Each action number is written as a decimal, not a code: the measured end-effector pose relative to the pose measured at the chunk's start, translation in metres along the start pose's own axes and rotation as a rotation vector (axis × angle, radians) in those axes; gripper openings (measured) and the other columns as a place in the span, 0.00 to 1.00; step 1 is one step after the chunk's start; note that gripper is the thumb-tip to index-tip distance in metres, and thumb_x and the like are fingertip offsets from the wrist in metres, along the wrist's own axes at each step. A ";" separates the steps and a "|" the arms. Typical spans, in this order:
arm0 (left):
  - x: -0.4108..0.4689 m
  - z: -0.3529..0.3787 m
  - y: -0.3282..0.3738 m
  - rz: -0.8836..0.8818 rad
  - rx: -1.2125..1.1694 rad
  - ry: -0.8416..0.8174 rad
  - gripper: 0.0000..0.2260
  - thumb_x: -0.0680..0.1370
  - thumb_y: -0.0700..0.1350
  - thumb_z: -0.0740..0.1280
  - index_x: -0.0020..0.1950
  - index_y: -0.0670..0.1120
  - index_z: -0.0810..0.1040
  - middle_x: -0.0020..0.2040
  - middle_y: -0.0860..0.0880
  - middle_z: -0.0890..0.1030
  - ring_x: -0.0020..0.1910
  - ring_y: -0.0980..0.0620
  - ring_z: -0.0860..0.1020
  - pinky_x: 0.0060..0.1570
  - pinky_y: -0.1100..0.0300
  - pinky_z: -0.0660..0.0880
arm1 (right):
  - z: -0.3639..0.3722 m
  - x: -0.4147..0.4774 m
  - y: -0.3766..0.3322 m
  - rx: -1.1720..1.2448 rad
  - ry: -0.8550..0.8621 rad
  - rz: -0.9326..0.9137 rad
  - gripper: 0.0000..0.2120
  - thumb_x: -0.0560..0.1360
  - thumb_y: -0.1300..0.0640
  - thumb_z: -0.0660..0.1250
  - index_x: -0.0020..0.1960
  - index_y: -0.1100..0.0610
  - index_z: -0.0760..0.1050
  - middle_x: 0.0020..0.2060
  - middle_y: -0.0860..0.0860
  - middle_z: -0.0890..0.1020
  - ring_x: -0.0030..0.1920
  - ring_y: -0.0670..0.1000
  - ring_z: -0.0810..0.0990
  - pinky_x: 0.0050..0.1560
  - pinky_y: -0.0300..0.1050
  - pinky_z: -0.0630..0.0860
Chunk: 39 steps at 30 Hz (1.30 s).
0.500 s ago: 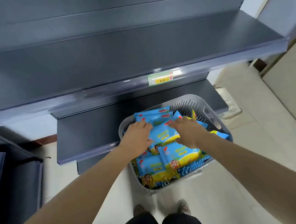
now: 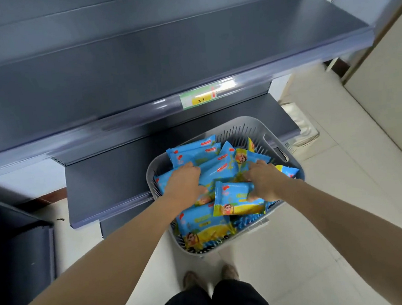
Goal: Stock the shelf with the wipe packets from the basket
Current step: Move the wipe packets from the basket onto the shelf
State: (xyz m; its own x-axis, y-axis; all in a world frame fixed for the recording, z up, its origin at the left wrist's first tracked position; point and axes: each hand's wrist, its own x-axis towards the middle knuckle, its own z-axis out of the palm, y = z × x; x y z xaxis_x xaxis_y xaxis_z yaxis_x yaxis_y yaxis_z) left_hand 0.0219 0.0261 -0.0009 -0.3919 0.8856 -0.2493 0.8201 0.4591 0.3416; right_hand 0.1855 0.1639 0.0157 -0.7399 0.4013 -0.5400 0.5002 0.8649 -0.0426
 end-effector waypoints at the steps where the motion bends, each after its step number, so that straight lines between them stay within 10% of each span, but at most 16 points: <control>1: -0.002 -0.006 0.001 -0.008 -0.001 0.005 0.13 0.71 0.47 0.70 0.50 0.41 0.76 0.50 0.45 0.74 0.49 0.44 0.75 0.47 0.52 0.73 | -0.008 -0.001 0.004 0.039 -0.006 -0.028 0.15 0.69 0.50 0.71 0.52 0.54 0.73 0.51 0.55 0.74 0.55 0.56 0.70 0.52 0.48 0.68; 8: -0.025 -0.087 -0.016 -0.120 -0.057 0.292 0.09 0.70 0.46 0.69 0.48 0.45 0.76 0.46 0.47 0.79 0.46 0.45 0.76 0.40 0.57 0.68 | -0.121 0.000 -0.001 0.249 0.174 -0.209 0.14 0.65 0.56 0.75 0.34 0.51 0.69 0.32 0.46 0.71 0.36 0.50 0.71 0.36 0.44 0.68; 21: -0.076 -0.254 -0.171 -0.292 -0.091 0.733 0.07 0.71 0.42 0.69 0.47 0.45 0.77 0.42 0.49 0.75 0.41 0.46 0.73 0.39 0.57 0.70 | -0.274 0.060 -0.161 0.423 0.668 -0.247 0.10 0.67 0.54 0.75 0.42 0.53 0.76 0.35 0.52 0.78 0.36 0.53 0.74 0.39 0.45 0.71; 39: -0.076 -0.316 -0.404 -0.281 -0.259 0.578 0.06 0.71 0.40 0.69 0.45 0.49 0.78 0.44 0.49 0.78 0.46 0.47 0.74 0.52 0.54 0.69 | -0.343 0.244 -0.381 0.445 0.703 -0.204 0.12 0.75 0.62 0.65 0.58 0.56 0.78 0.56 0.60 0.73 0.51 0.58 0.76 0.53 0.45 0.73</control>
State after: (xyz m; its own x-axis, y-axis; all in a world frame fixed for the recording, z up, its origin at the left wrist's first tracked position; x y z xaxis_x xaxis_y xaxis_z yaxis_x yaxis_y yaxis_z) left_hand -0.4116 -0.2041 0.1658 -0.7931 0.5930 0.1388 0.5573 0.6148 0.5581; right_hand -0.3393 0.0357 0.1886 -0.8681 0.4719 0.1542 0.3485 0.8004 -0.4877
